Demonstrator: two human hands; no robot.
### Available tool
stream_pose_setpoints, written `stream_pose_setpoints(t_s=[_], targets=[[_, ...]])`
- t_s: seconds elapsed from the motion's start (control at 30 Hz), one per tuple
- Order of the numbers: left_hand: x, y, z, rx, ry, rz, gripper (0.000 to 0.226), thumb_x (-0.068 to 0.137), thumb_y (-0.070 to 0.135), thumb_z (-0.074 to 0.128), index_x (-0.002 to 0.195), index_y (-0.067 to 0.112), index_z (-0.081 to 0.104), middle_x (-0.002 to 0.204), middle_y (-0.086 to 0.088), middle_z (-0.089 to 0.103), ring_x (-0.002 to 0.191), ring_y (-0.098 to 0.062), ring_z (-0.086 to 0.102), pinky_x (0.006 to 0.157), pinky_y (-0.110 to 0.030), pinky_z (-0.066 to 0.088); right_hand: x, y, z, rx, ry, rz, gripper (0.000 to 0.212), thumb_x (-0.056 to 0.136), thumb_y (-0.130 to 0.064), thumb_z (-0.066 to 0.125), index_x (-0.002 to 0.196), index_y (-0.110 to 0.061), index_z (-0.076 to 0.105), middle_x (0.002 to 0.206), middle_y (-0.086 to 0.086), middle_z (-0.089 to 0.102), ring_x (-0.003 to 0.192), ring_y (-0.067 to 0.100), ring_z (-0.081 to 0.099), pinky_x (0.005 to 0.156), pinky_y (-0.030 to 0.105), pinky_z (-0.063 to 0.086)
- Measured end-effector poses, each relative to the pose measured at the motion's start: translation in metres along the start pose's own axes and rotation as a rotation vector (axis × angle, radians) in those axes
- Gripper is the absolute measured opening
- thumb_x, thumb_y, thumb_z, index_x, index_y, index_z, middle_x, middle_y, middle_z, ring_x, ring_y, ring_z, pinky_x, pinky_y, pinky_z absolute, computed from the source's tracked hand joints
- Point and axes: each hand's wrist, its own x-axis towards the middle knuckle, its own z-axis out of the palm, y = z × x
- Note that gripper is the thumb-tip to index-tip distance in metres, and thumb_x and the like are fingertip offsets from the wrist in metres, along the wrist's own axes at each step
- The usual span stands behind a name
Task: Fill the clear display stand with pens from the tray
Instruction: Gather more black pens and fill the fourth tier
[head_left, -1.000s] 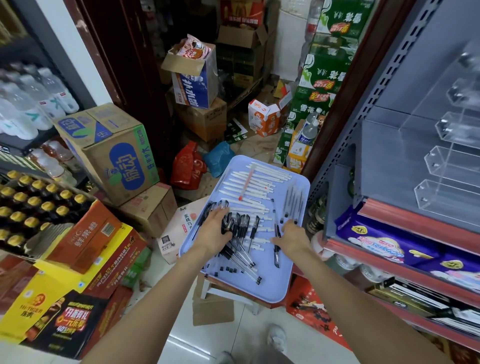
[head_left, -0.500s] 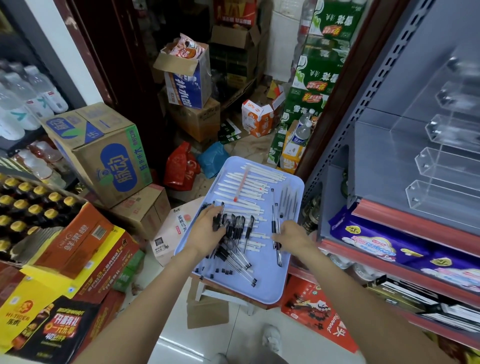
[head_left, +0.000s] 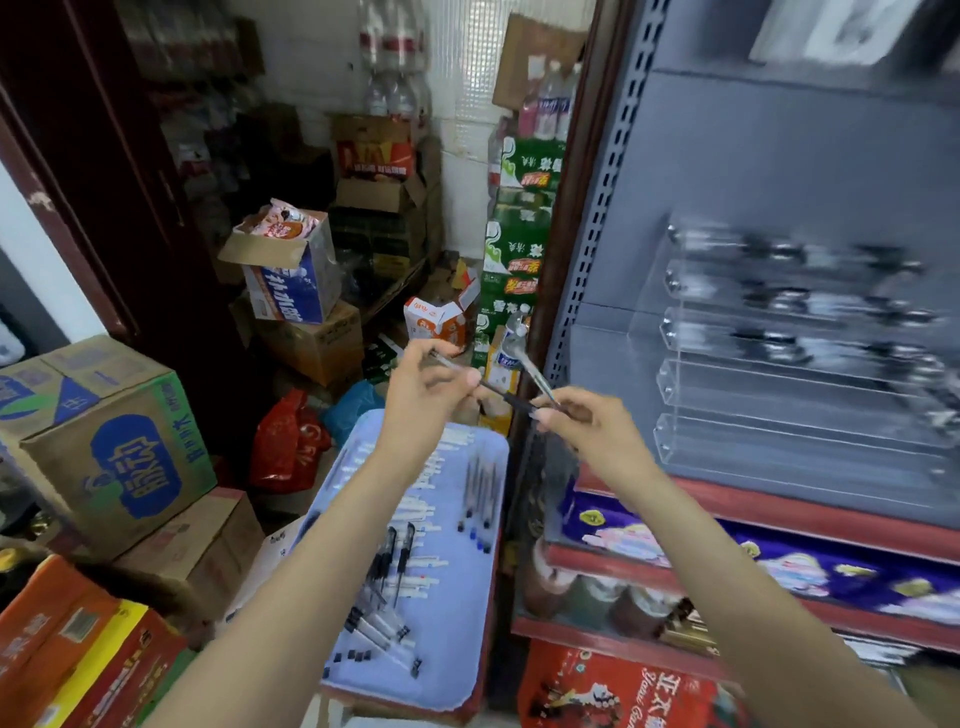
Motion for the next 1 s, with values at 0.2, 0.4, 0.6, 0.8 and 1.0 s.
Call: stream_pose_setpoints(t_s=[0.2, 0.4, 0.6, 0.8, 1.0], targets=[[0.015, 0.022, 0.106, -0.154, -0.071, 0.001, 0.01, 0.087, 0.001, 0.059, 0.092, 0.009, 0.056, 0.074, -0.007, 0.068, 0.067, -0.009, 0.069, 0.07, -0.02, 0.057, -0.007, -0.002, -0.115, 0.164, 0.321, -0.037, 0.006, 0.084, -0.011, 0.066, 0.084, -0.005, 0.068, 0.06, -0.01, 0.062, 0.041, -0.005, 0.048, 0.045, 0.005, 0.035], [0.04, 0.033, 0.216, 0.139, -0.052, 0.152, 0.026, 0.091, 0.008, 0.057, 0.117, 0.008, 0.056, 0.083, -0.001, 0.06, 0.074, -0.008, 0.056, 0.064, -0.001, 0.041, 0.01, 0.024, -0.232, 0.111, 0.437, -0.102, 0.007, 0.086, -0.008, 0.065, 0.09, -0.01, 0.07, 0.039, -0.021, 0.049, 0.04, -0.003, 0.045, 0.046, 0.004, 0.034], [0.065, 0.02, 0.265, 0.587, -0.1, 0.035, 0.068, 0.088, 0.008, 0.062, 0.145, 0.009, 0.025, 0.143, -0.009, 0.039, 0.13, -0.022, 0.04, 0.102, -0.027, 0.037, 0.04, 0.052, -0.3, 0.028, 0.501, -0.136, 0.005, 0.079, -0.009, 0.072, 0.08, -0.013, 0.071, 0.066, -0.006, 0.063, 0.057, -0.001, 0.053, 0.064, 0.016, 0.043], [0.062, 0.015, 0.264, 0.684, -0.142, -0.042, 0.045, 0.085, -0.007, 0.057, 0.129, 0.003, 0.052, 0.129, -0.015, 0.056, 0.116, -0.027, 0.054, 0.096, -0.028, 0.041, 0.058, 0.069, -0.308, -0.187, 0.38, -0.15, 0.004, 0.08, -0.015, 0.073, 0.078, -0.018, 0.071, 0.068, -0.009, 0.062, 0.065, 0.005, 0.054, 0.059, 0.014, 0.038], [0.062, 0.012, 0.267, 0.645, -0.156, -0.075, 0.056, 0.085, -0.005, 0.059, 0.138, 0.006, 0.043, 0.14, -0.007, 0.047, 0.132, -0.021, 0.041, 0.104, -0.026, 0.033, 0.068, 0.076, -0.303, -0.433, 0.309, -0.112, 0.004, 0.079, -0.022, 0.073, 0.078, -0.019, 0.073, 0.072, -0.006, 0.06, 0.072, 0.015, 0.055, 0.061, 0.026, 0.035]])
